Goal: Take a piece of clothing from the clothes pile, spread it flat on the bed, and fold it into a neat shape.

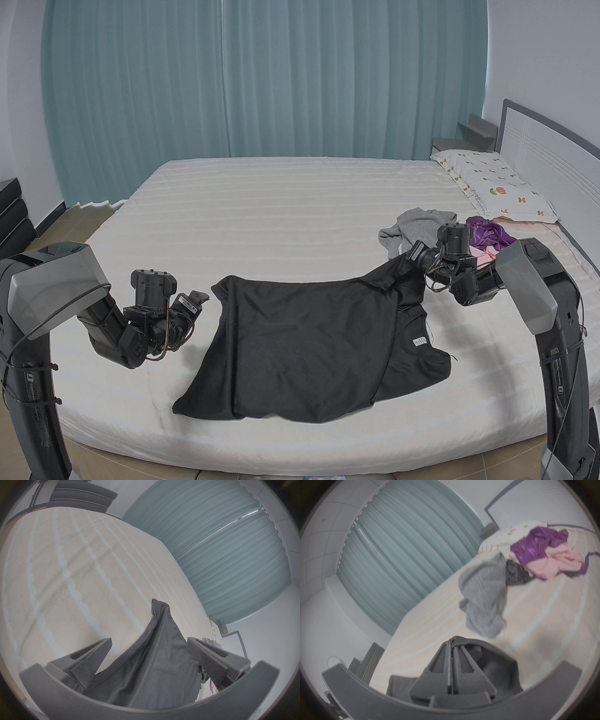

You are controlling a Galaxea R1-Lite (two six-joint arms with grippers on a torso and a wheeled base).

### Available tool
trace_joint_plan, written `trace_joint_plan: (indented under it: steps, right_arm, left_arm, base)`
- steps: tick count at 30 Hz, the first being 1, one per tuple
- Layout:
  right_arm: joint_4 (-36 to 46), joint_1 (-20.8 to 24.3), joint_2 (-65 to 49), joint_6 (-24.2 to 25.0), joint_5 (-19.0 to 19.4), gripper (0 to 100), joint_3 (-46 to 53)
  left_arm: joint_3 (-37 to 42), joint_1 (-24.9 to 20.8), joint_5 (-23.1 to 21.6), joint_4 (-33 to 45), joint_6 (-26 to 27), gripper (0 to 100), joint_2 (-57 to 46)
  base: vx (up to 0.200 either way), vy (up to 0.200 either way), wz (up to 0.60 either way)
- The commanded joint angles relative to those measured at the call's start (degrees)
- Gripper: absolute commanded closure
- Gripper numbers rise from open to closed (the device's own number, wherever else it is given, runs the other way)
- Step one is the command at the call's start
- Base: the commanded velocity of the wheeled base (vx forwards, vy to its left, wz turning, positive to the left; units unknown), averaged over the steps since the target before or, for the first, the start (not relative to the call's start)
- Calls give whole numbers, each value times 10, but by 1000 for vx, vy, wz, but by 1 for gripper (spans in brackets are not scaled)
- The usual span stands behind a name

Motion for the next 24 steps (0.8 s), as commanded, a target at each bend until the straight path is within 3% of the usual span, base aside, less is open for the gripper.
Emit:
trace_joint_plan:
  steps: [1, 4, 5, 12, 19, 20, 24]
  right_arm:
    - [-22, 0, 73, 2, -55, 100, -123]
    - [-18, 3, 108, 1, -71, 100, -162]
    - [-18, 4, 111, 1, -72, 0, -164]
    - [-18, 3, 106, -3, -72, 0, -127]
    - [-44, -2, -22, 4, -18, 0, 59]
    - [-72, -9, -73, 4, 17, 0, 147]
    - [-115, -11, -151, 4, 48, 0, 281]
  left_arm:
    - [4, 1, 2, -6, 0, 0, 2]
    - [4, 1, 2, -6, 0, 0, 3]
    - [4, 0, 2, -6, 0, 0, 3]
    - [4, 0, 2, -6, 0, 0, 2]
    - [32, -4, 2, -19, 0, 0, -11]
    - [53, -5, 2, -40, 3, 0, -22]
    - [100, -6, 2, -77, 6, 0, -50]
  base:
    - [0, 0, 0]
    - [0, 0, 0]
    - [0, 0, 0]
    - [0, 0, 0]
    - [0, 0, 0]
    - [0, 0, 0]
    - [0, 0, 0]
